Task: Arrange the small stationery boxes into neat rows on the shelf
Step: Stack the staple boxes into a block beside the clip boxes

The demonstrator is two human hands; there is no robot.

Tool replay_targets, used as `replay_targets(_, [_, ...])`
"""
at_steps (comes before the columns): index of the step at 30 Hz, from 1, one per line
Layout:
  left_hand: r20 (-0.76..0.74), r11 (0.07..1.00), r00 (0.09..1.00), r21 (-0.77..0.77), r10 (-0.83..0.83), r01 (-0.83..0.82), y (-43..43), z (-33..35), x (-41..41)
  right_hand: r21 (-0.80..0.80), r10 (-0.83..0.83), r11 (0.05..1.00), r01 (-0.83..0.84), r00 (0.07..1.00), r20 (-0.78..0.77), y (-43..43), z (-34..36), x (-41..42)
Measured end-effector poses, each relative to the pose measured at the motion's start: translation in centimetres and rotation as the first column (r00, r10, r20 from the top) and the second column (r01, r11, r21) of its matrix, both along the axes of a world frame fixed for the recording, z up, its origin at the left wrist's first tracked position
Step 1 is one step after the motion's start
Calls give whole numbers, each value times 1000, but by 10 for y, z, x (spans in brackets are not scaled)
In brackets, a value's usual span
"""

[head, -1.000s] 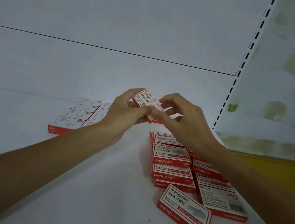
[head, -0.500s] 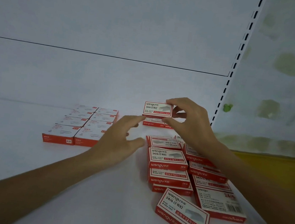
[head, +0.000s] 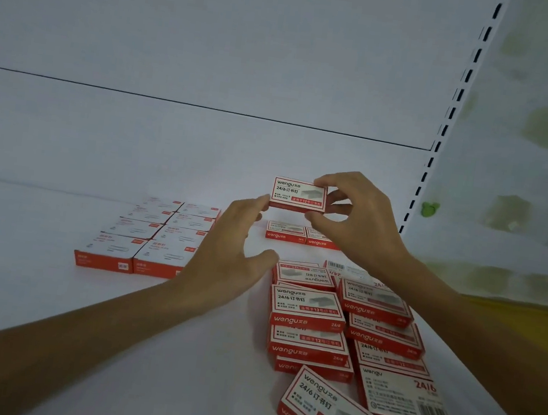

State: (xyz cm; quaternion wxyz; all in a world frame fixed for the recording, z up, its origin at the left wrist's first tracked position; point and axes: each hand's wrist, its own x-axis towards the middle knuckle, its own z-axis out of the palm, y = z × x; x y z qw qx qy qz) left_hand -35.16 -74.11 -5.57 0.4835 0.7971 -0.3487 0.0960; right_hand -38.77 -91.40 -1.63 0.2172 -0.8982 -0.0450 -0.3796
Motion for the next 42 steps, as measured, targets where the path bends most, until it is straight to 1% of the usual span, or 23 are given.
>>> replay_targets(3, [12, 1000, 1000, -6, -6, 6, -2, 3, 5, -5, 14, 1000, -14, 999, -29, -5, 2, 4])
replay_targets(6, [3, 1000, 1000, 15, 11, -11, -3, 3, 10, -33, -15, 999, 12, 994, -107, -10, 1, 9])
replay_targets(9, [-108, 999, 994, 24, -22, 25, 0, -4, 14, -69, -66, 996, 54, 978, -198, -15, -7, 17])
replay_targets(11, [-178, 998, 984, 62, -19, 31, 1, -10, 15, -82, -90, 994, 66, 937, -338, -20, -13, 23])
replay_targets(13, [-179, 991, 984, 133, -3, 27, 2, -14, 16, -110, -101, 993, 50, 844, -526, -25, -19, 30])
replay_targets(14, [-165, 987, 986, 157, -1, 27, 1, -16, 16, -127, -105, 991, 36, 801, -589, -26, -21, 33])
replay_targets(15, [-152, 984, 988, 173, -6, 32, 1, -17, 15, -136, -110, 990, 32, 780, -616, -26, -23, 36])
replay_targets(19, [-107, 969, 992, 232, -63, 86, 0, -19, 13, -151, -133, 987, 50, 777, -615, -27, -26, 47])
replay_targets(25, [-110, 950, 992, 298, -60, 91, -1, -22, 14, -165, -166, 983, 79, 765, -622, -28, -29, 58])
replay_targets(30, [-94, 947, 993, 308, -70, 95, 0, -22, 15, -206, -167, 978, 47, 770, -616, -23, -26, 58])
replay_targets(42, [-69, 947, 996, 313, -58, 76, 2, -22, 15, -207, -160, 977, 44, 795, -585, -25, -32, 52])
